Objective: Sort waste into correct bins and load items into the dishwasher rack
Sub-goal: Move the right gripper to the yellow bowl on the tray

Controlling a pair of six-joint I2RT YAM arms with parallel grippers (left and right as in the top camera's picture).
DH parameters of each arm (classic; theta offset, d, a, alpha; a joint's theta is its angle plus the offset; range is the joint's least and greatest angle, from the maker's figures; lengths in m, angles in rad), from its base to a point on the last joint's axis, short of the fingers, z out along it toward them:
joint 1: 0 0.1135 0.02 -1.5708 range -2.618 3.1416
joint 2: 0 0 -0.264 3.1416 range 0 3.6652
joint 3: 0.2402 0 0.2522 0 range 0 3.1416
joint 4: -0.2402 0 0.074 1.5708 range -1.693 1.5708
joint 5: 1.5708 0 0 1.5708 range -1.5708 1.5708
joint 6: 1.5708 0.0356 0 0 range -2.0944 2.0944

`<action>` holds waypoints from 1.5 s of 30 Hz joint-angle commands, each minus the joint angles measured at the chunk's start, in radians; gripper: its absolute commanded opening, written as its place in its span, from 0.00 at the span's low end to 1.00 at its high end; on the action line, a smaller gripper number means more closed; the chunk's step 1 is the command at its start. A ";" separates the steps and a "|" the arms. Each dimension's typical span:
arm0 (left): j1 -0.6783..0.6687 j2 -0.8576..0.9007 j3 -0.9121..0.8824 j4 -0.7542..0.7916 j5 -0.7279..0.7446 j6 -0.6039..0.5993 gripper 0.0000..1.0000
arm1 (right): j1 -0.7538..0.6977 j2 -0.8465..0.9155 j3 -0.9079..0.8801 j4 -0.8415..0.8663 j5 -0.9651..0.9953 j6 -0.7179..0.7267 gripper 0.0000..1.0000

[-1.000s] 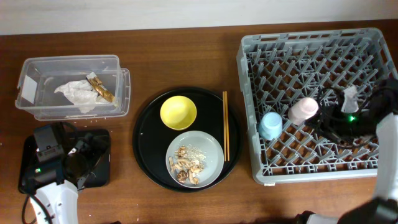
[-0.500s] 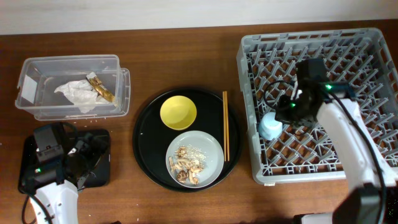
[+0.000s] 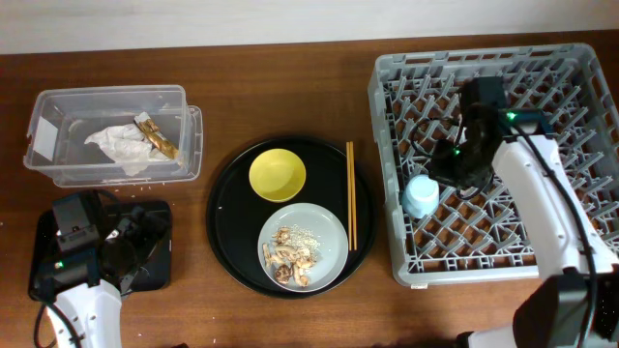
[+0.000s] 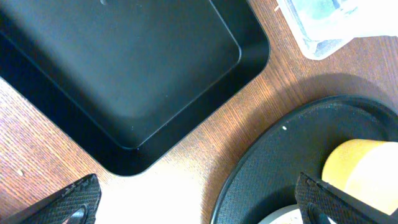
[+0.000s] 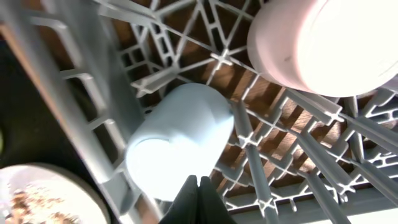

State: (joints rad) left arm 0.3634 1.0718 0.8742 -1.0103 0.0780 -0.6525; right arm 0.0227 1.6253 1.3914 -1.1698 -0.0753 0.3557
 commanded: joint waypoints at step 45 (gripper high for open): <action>0.006 0.000 0.000 -0.001 0.004 -0.010 0.99 | 0.758 0.274 0.249 0.500 0.013 0.026 0.75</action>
State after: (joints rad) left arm 0.3634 1.0718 0.8742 -1.0103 0.0780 -0.6525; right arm 0.7422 1.8782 1.6199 -0.6937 -0.1535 0.3752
